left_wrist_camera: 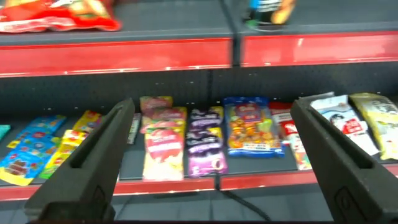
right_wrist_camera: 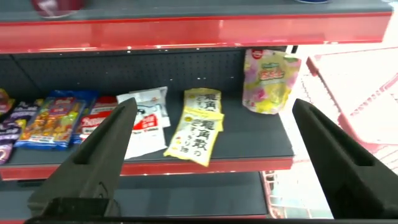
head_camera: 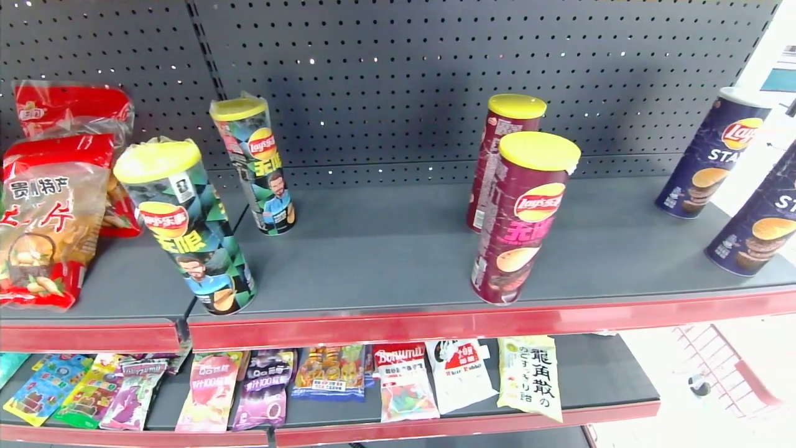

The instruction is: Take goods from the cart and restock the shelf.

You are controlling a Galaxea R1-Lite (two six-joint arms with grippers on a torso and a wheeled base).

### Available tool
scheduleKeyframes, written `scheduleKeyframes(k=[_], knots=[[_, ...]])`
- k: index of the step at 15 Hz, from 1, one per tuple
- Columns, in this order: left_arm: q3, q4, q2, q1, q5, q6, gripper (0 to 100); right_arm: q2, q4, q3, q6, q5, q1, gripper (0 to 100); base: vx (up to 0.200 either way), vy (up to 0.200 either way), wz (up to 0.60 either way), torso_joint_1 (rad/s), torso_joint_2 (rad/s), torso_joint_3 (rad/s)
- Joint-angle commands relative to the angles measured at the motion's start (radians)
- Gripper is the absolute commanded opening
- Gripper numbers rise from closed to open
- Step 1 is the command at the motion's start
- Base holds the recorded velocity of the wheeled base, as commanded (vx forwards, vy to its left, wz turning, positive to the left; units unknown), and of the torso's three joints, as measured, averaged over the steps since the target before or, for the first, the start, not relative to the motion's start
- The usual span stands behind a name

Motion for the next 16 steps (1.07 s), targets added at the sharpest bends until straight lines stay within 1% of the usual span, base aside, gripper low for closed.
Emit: scheduleKeyframes(k=[1, 7, 13, 16], knots=[[0.000, 0.000, 0.000, 0.000, 0.000, 0.000, 100, 0.001, 0.000, 0.000, 0.000, 0.000, 0.000, 100, 0.000, -0.200, 0.00, 0.007, 0.00, 0.002], [0.000, 0.000, 0.000, 0.000, -0.001, 0.000, 100, 0.001, -0.001, 0.000, 0.000, 0.000, 0.000, 100, 0.000, -0.200, 0.00, 0.001, 0.00, 0.002], [0.000, 0.000, 0.000, 0.000, -0.001, -0.002, 100, 0.001, -0.001, 0.000, 0.000, 0.000, 0.000, 100, 0.000, 0.000, 0.00, 0.000, 0.00, 0.000], [0.000, 0.000, 0.000, 0.000, -0.001, -0.003, 100, 0.001, -0.001, 0.000, 0.000, 0.000, 0.000, 100, 0.200, 0.000, 0.00, -0.004, 0.00, 0.006]])
